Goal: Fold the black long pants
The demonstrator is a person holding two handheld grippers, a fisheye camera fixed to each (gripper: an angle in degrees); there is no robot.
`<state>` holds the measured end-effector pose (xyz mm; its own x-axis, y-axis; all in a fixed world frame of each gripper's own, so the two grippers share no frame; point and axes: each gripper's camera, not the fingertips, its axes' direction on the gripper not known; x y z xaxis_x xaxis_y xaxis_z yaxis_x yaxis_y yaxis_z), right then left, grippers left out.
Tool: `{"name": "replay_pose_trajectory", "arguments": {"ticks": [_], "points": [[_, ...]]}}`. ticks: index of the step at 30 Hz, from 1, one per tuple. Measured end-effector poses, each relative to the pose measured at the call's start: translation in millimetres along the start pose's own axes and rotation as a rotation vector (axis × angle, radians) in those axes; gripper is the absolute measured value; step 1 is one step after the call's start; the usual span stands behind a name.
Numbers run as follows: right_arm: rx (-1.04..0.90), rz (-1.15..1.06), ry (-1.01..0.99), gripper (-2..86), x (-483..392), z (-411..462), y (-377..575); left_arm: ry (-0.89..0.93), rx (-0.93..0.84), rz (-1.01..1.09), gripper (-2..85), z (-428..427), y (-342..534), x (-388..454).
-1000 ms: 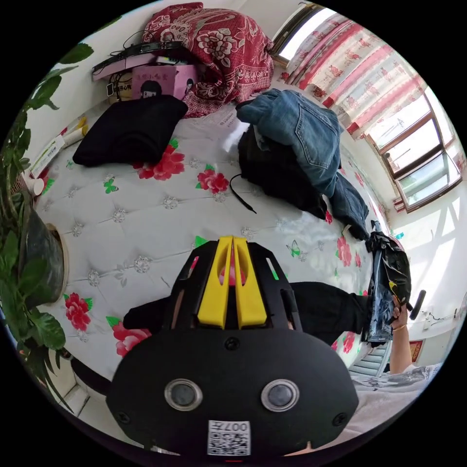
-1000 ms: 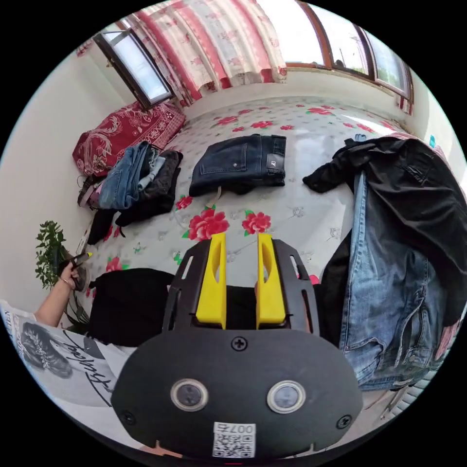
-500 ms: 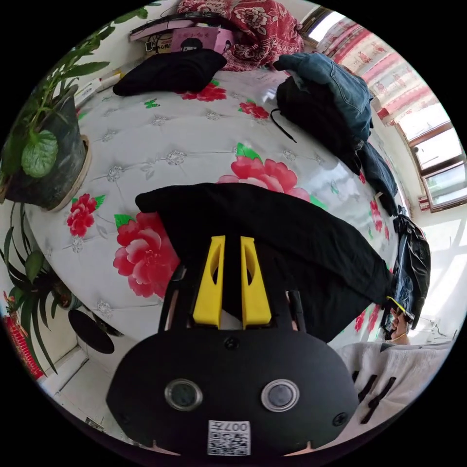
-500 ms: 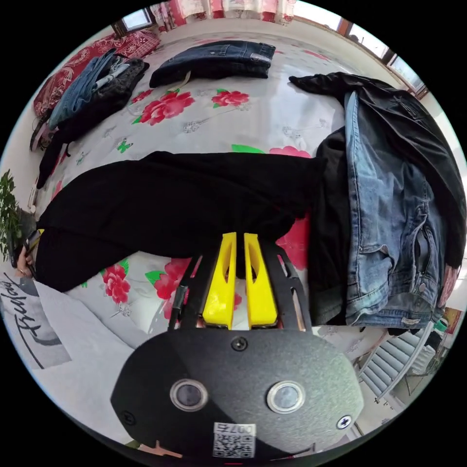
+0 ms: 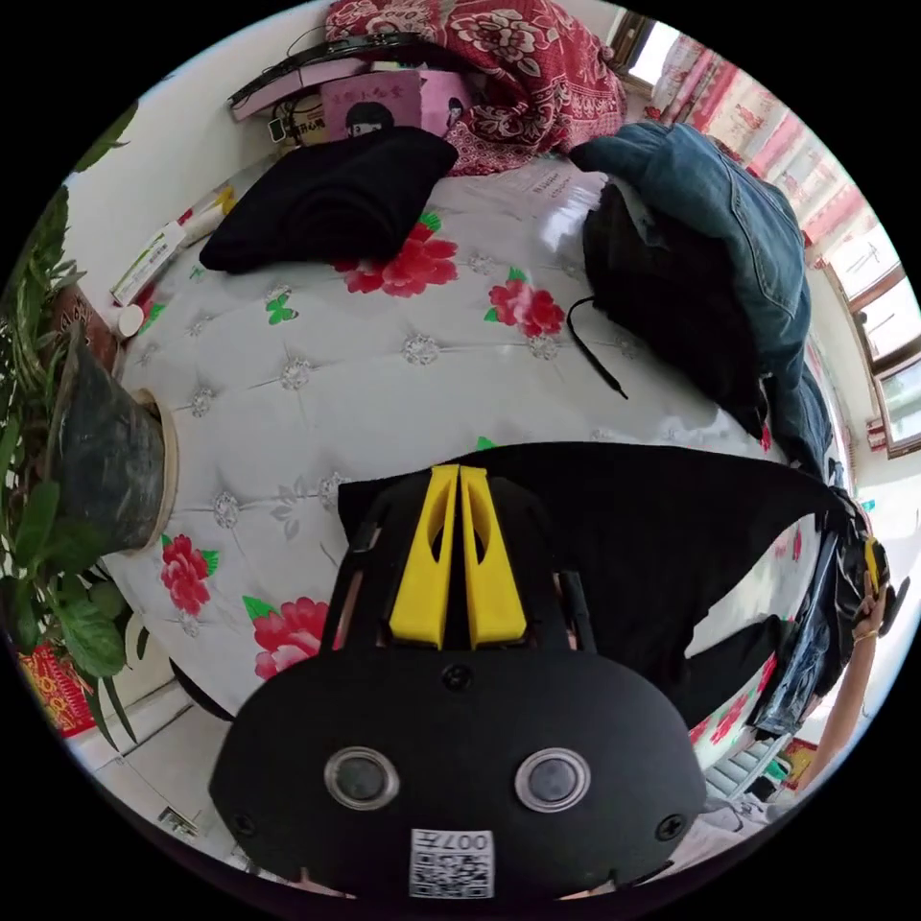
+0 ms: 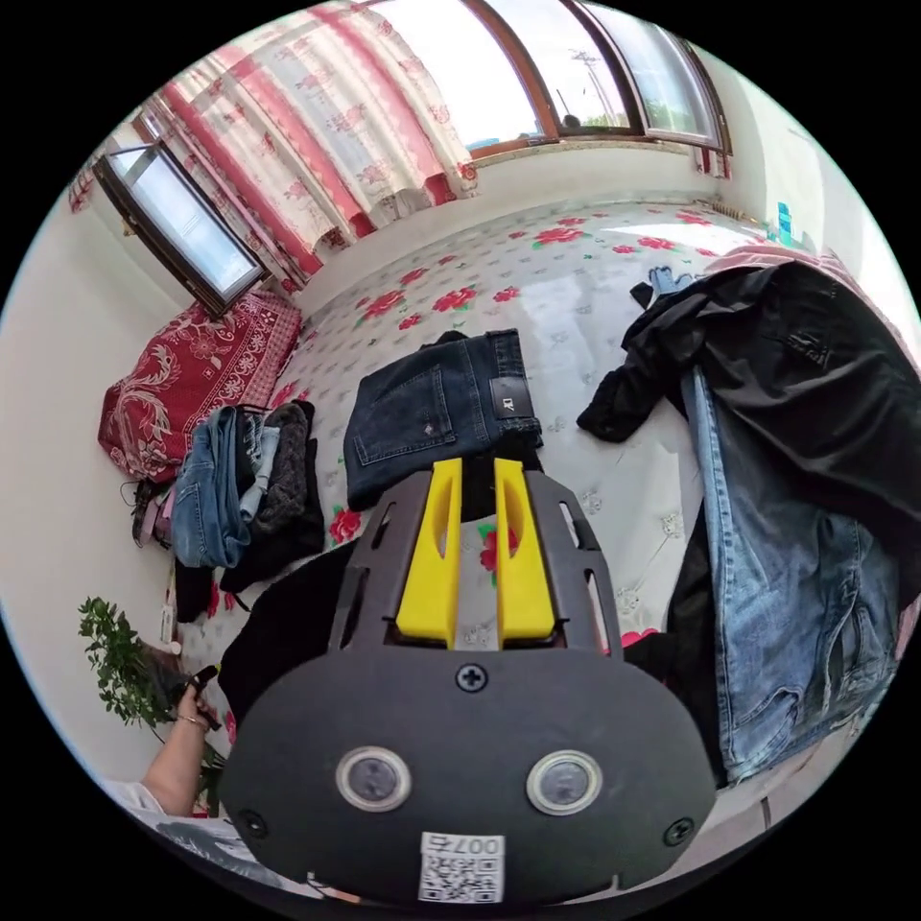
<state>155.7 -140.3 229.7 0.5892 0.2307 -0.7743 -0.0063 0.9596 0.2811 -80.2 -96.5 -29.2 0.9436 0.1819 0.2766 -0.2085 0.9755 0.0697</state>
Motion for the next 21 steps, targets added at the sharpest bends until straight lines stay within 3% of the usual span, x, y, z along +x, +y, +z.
{"name": "replay_pose_trajectory", "arguments": {"ticks": [7,13,19,21], "points": [[-0.174,-0.131,0.088,4.8,22.5,36.4,75.8,0.087,0.068,-0.065,2.6,-36.9,42.9,-41.8],[-0.404,-0.208,0.162,6.0,45.3,30.5,194.4,0.226,-0.105,-0.100,7.3,-38.7,157.0,-63.0],[-0.366,-0.198,0.307,7.2,53.7,17.7,222.3,0.247,-0.198,-0.098,7.1,-27.5,197.5,-60.3],[-0.351,-0.180,0.358,7.4,60.4,19.6,211.5,0.137,-0.216,-0.059,2.9,-28.0,191.6,-53.1]]}}
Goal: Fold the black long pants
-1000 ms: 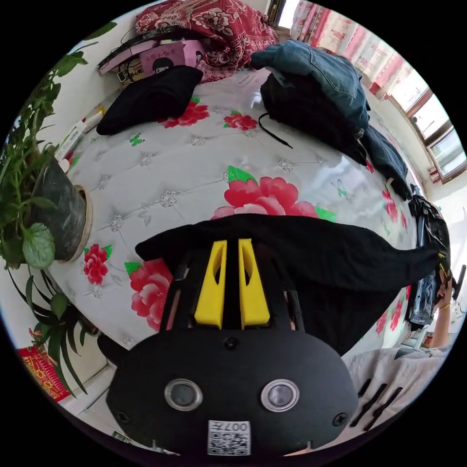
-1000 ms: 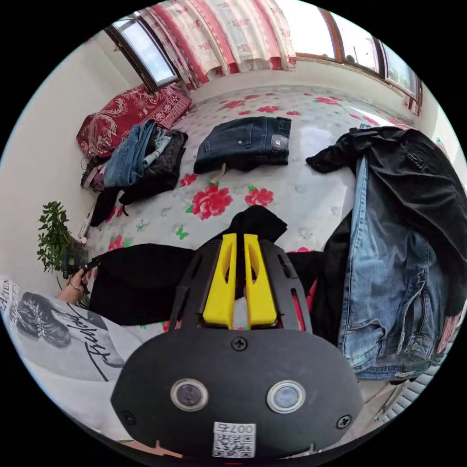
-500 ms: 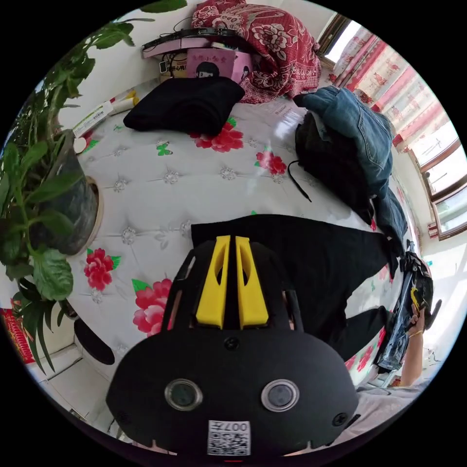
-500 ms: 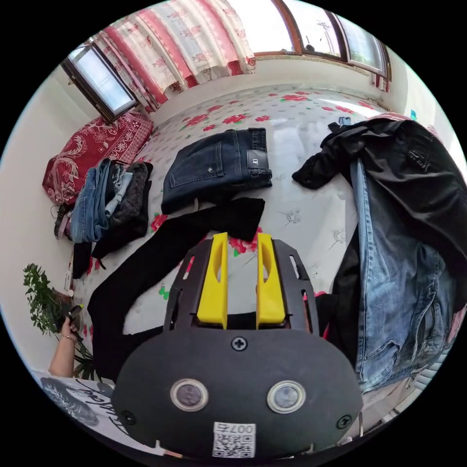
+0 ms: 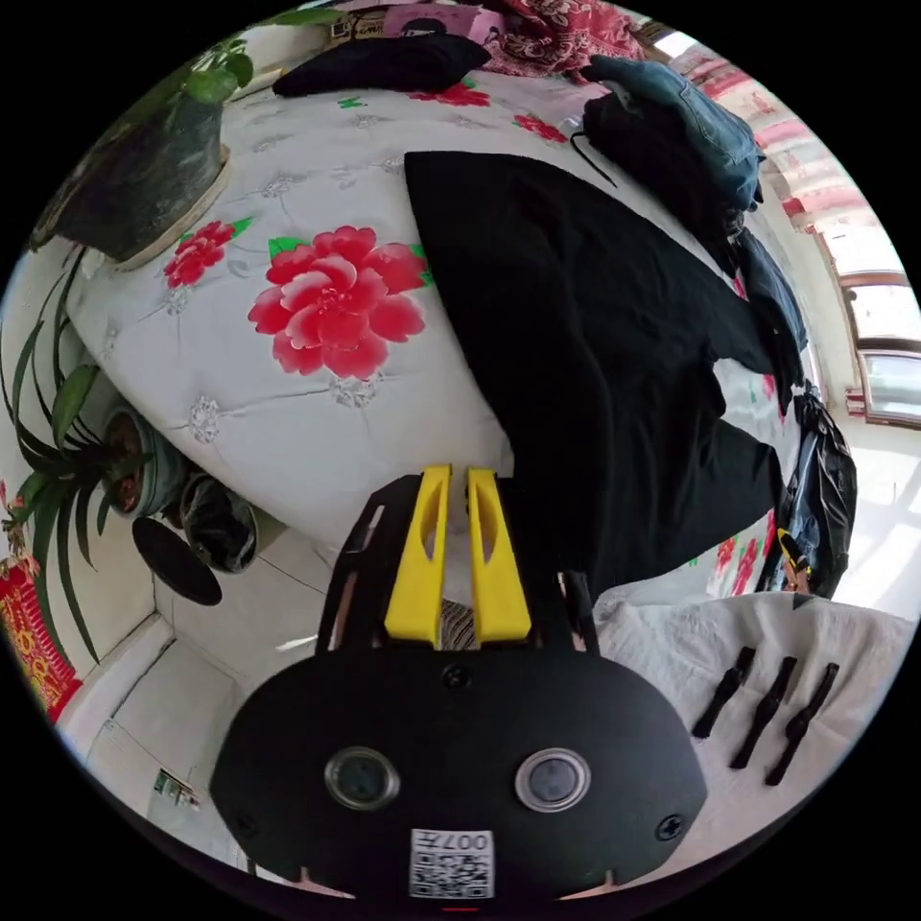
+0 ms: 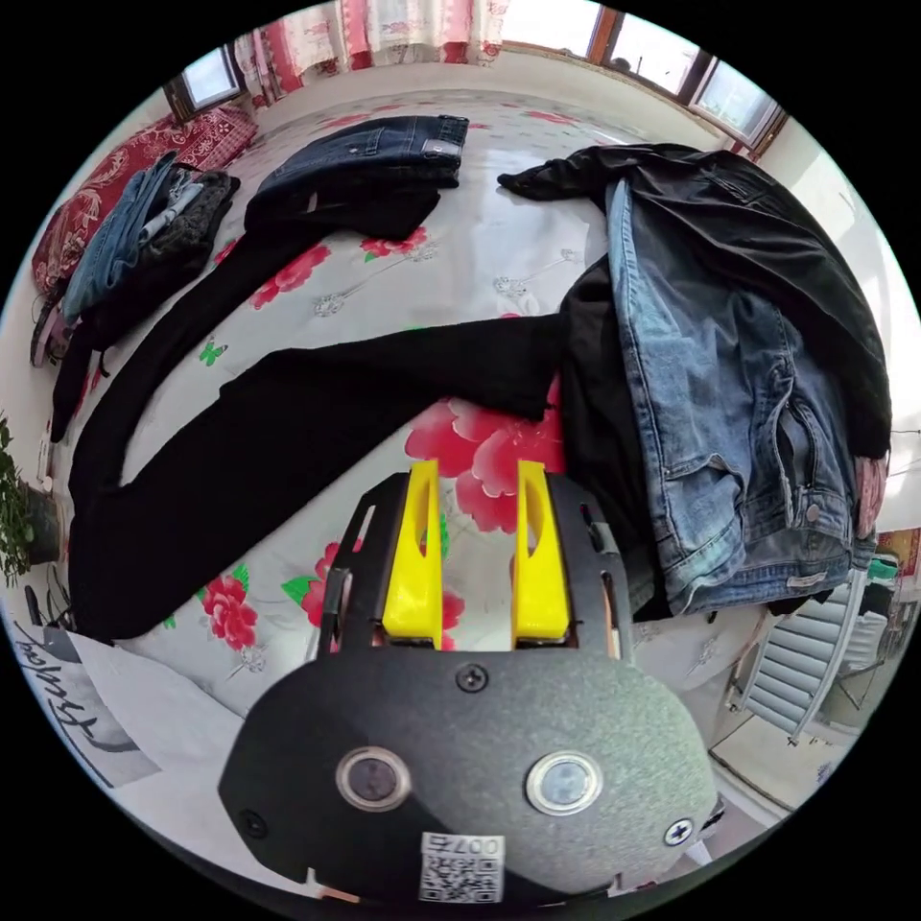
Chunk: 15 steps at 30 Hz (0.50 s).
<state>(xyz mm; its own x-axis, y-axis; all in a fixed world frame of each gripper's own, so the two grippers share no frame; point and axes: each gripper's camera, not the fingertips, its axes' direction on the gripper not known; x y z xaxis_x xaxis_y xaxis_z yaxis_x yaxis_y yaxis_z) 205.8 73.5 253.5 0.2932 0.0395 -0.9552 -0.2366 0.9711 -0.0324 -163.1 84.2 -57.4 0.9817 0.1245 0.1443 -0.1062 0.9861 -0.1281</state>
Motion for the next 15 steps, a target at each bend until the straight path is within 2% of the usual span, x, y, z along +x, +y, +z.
{"name": "replay_pose_trajectory", "arguments": {"ticks": [2,5,8,10,12,15], "points": [[0.029,-0.001,0.039,7.4,5.8,0.5,-14.0,-0.119,-0.043,0.123,0.0,-0.4,-9.1,16.6],[0.033,-0.054,0.103,6.9,3.9,8.7,-31.7,-0.189,-0.100,0.237,-0.8,1.0,-21.0,26.1],[-0.043,-0.129,0.112,5.4,-4.3,29.4,-47.2,-0.143,-0.128,0.233,-0.9,-0.4,-30.3,17.7],[-0.006,-0.137,0.093,3.6,-4.1,27.6,-50.8,-0.129,-0.128,0.219,-0.9,-1.1,-32.6,14.7],[-0.046,-0.133,0.079,1.8,-0.9,27.0,-58.2,-0.154,-0.119,0.214,-0.9,-2.5,-33.4,16.0],[0.081,-0.073,-0.048,0.7,13.7,-10.2,-72.0,-0.241,-0.095,0.235,-0.9,-8.5,-35.0,17.5]]}}
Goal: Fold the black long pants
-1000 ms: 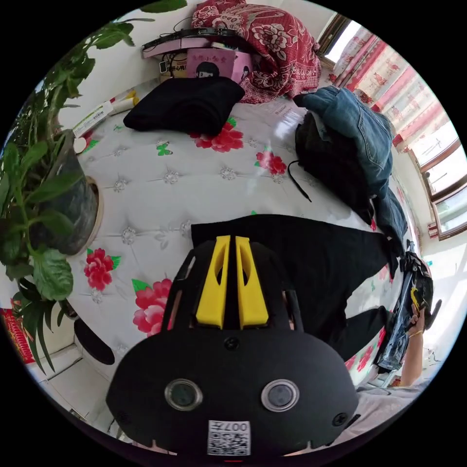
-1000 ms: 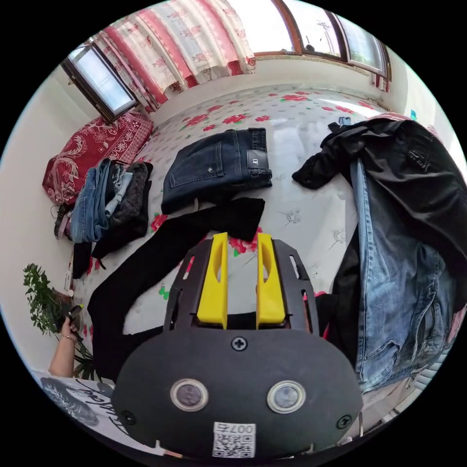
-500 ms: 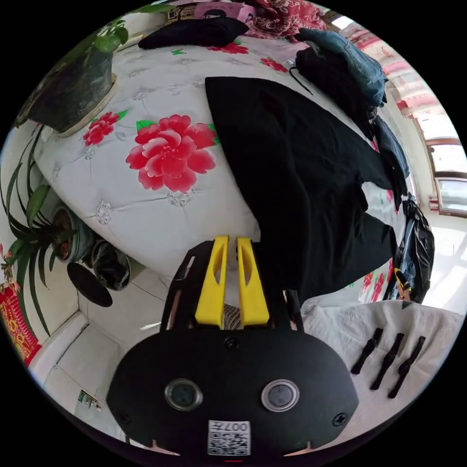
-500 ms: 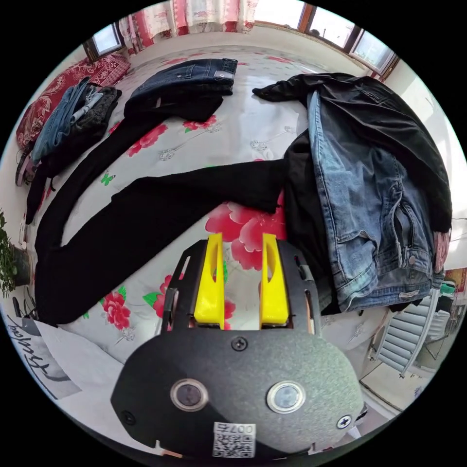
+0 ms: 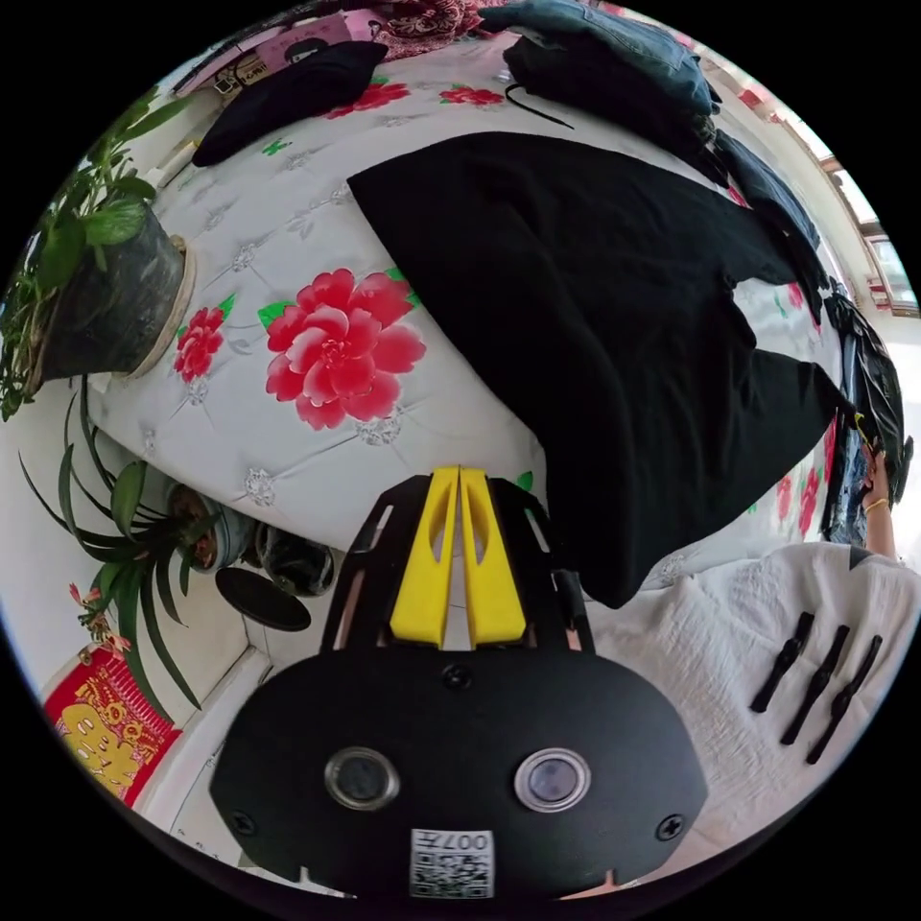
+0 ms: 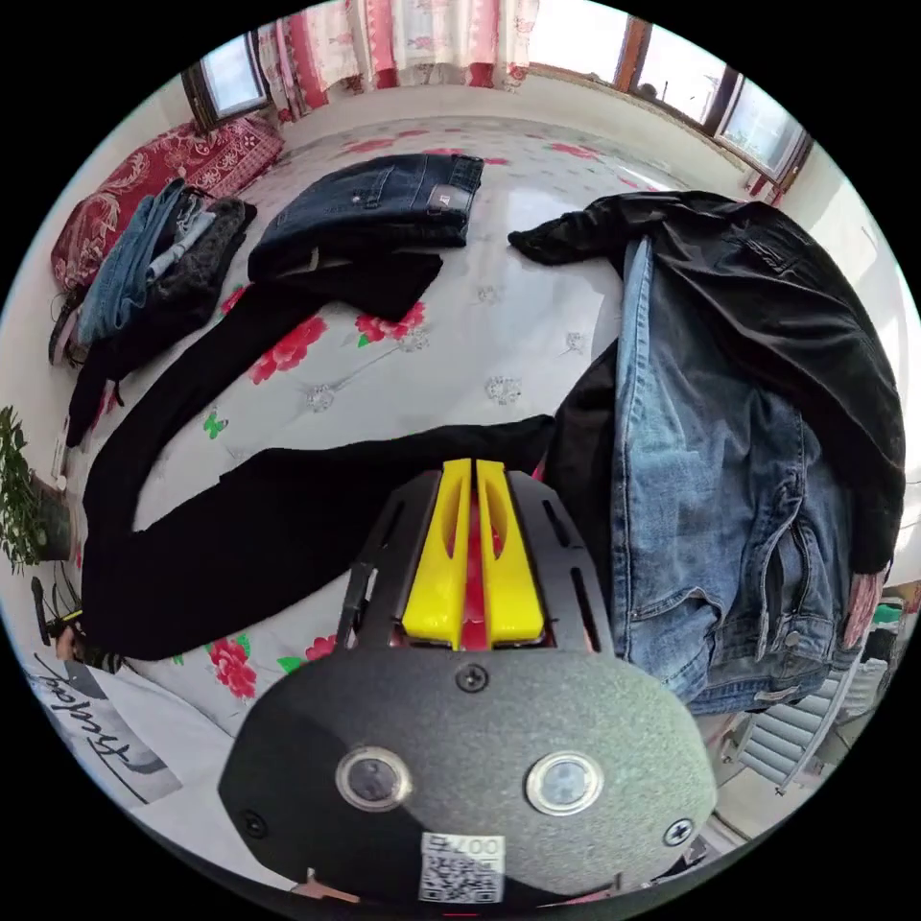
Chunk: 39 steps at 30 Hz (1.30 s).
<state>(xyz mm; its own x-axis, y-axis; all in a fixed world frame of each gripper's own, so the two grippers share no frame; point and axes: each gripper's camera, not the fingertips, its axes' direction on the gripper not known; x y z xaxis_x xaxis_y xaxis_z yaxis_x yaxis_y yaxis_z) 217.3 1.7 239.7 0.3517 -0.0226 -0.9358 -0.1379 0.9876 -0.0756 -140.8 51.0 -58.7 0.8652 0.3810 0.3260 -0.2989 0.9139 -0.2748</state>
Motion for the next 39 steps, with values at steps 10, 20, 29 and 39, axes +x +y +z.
{"name": "replay_pose_trajectory", "arguments": {"ticks": [10,20,29,39], "points": [[0.188,0.097,-0.054,2.5,4.8,-54.3,-31.6,0.310,0.152,-0.185,3.2,7.4,17.7,-27.6],[-0.043,-0.073,0.056,-0.1,-71.4,36.6,48.8,0.412,0.168,-0.172,7.5,31.3,-8.2,-33.9],[-0.081,-0.125,0.202,-0.3,-105.8,51.1,74.6,0.257,0.161,0.072,-0.5,37.3,-31.9,57.2],[-0.161,-0.040,0.118,-0.2,-113.4,52.9,109.4,-0.155,0.139,-0.006,-1.0,5.8,17.4,-28.9]]}}
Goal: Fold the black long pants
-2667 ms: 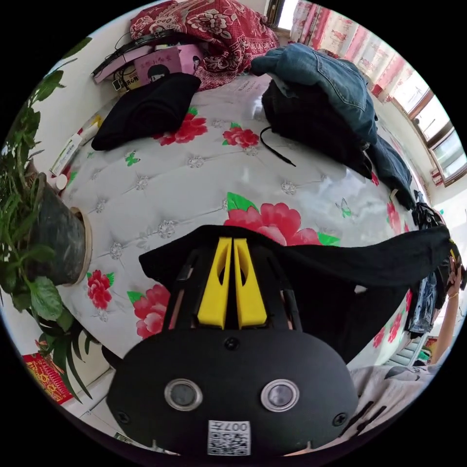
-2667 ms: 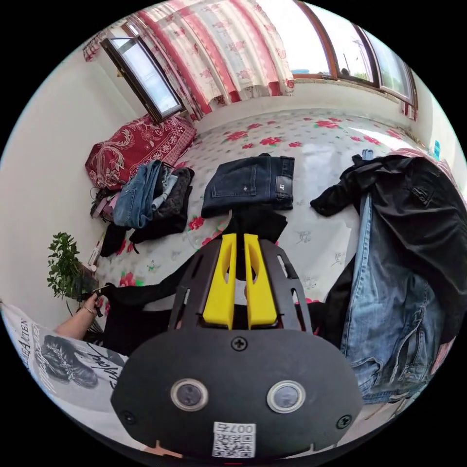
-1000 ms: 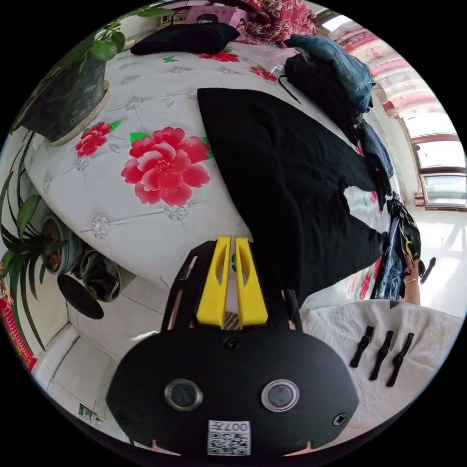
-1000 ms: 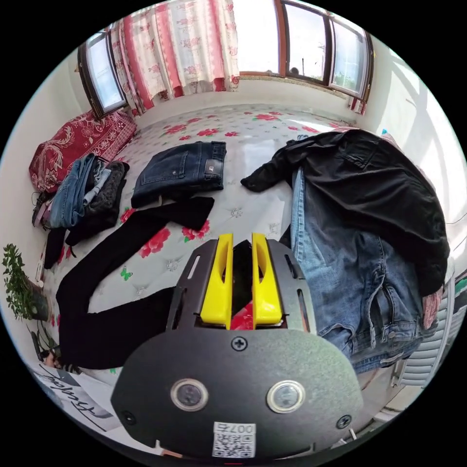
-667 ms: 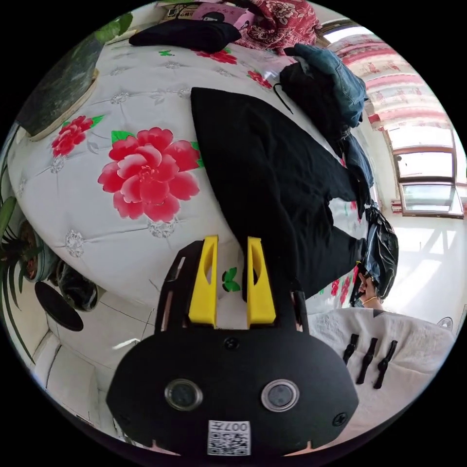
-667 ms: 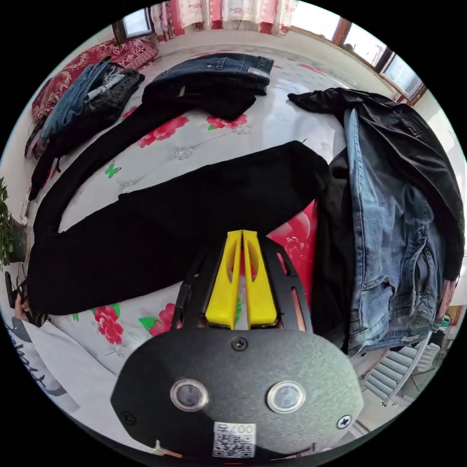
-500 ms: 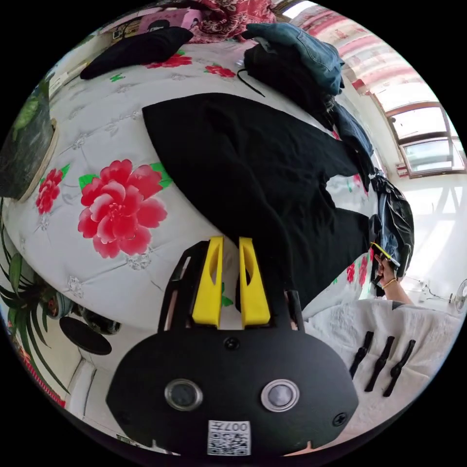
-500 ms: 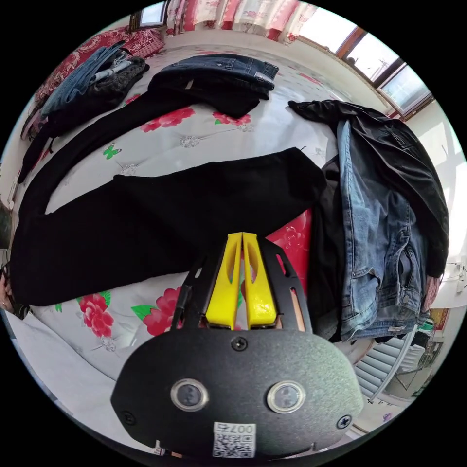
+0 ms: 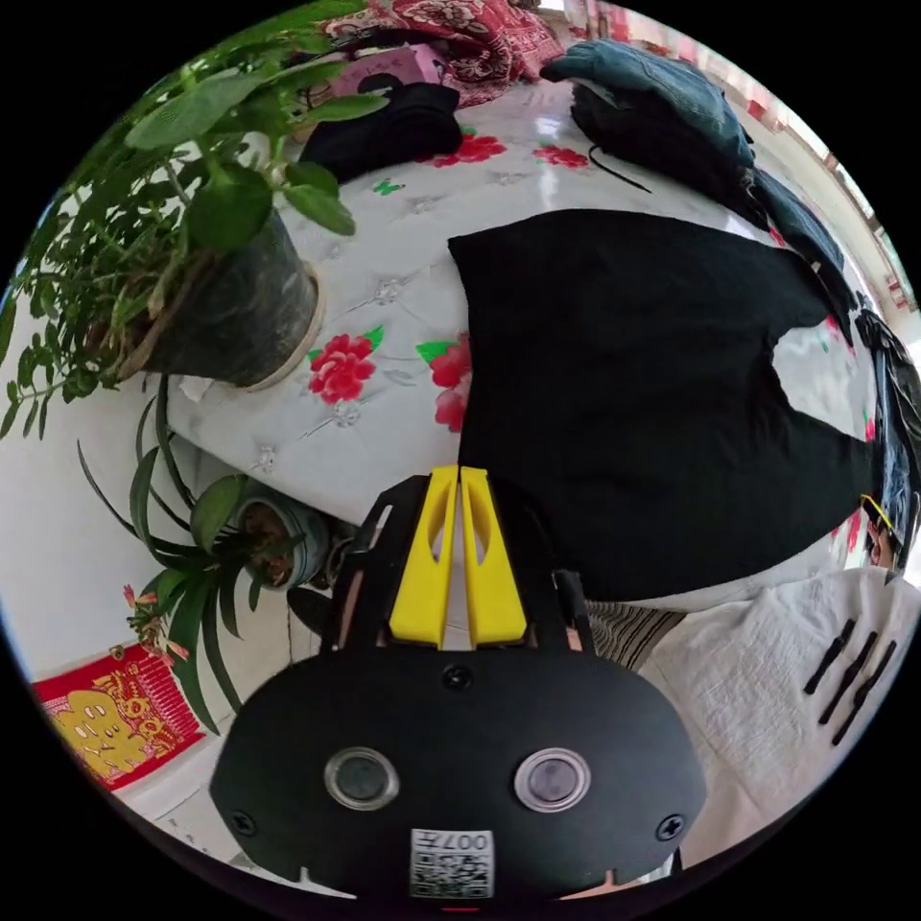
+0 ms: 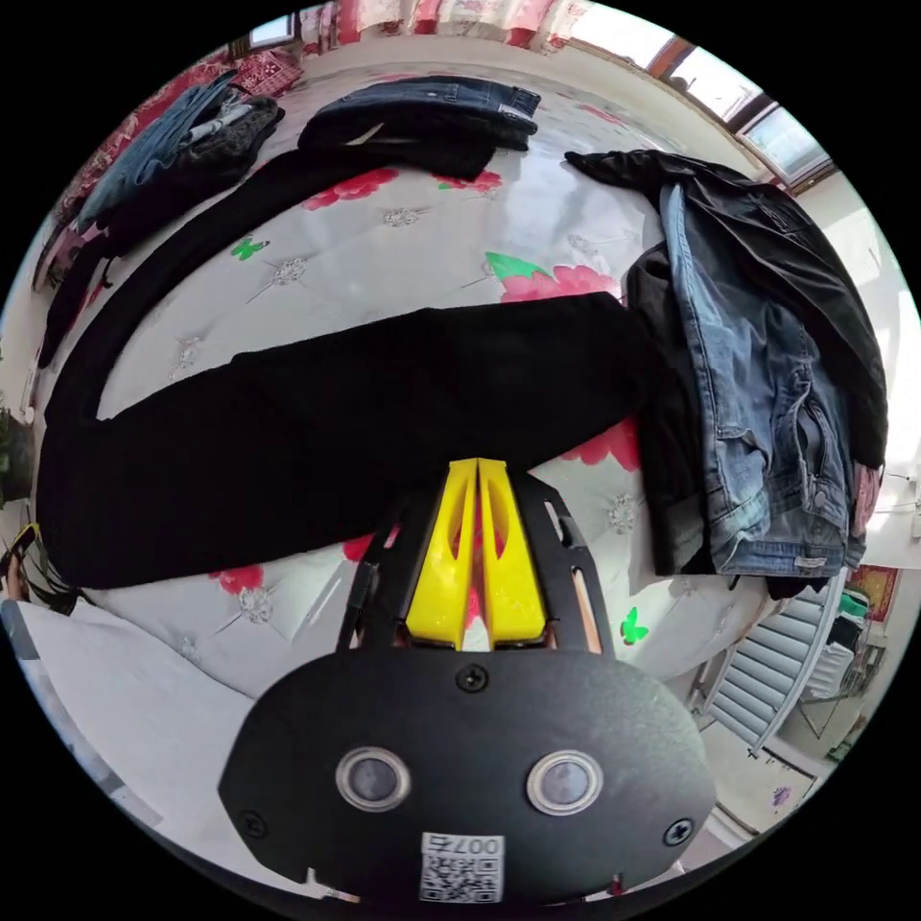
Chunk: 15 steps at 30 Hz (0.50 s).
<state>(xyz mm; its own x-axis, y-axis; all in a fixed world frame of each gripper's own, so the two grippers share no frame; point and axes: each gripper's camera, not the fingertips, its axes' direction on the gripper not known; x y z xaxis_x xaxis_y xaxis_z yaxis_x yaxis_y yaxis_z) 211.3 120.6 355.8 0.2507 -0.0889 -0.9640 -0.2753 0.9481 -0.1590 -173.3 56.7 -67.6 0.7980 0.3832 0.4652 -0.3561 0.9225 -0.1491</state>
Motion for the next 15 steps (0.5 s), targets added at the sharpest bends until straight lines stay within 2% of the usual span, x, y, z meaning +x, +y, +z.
{"name": "replay_pose_trajectory", "arguments": {"ticks": [4,6,7,9,12,15], "points": [[0.004,-0.052,-0.208,-0.1,-15.3,-4.4,18.8,-0.044,-0.081,-0.174,-0.9,22.0,13.5,-25.6],[0.033,-0.020,-0.213,0.0,-10.8,-8.7,20.8,-0.086,-0.107,-0.232,-1.0,25.5,20.2,-26.9],[0.054,0.009,-0.212,0.0,-4.1,-11.7,20.1,-0.163,-0.116,-0.266,-1.0,21.8,24.8,-25.5],[0.071,0.043,-0.192,0.2,7.2,-14.1,16.1,-0.225,-0.071,-0.288,-1.0,8.4,32.8,-18.7],[0.087,0.054,-0.155,0.5,19.1,-10.7,4.0,-0.168,0.064,-0.254,-1.0,-11.9,39.0,2.5],[0.024,0.021,-0.099,0.5,19.1,5.6,-13.3,-0.004,0.111,-0.151,-1.0,-9.2,27.7,29.1]]}}
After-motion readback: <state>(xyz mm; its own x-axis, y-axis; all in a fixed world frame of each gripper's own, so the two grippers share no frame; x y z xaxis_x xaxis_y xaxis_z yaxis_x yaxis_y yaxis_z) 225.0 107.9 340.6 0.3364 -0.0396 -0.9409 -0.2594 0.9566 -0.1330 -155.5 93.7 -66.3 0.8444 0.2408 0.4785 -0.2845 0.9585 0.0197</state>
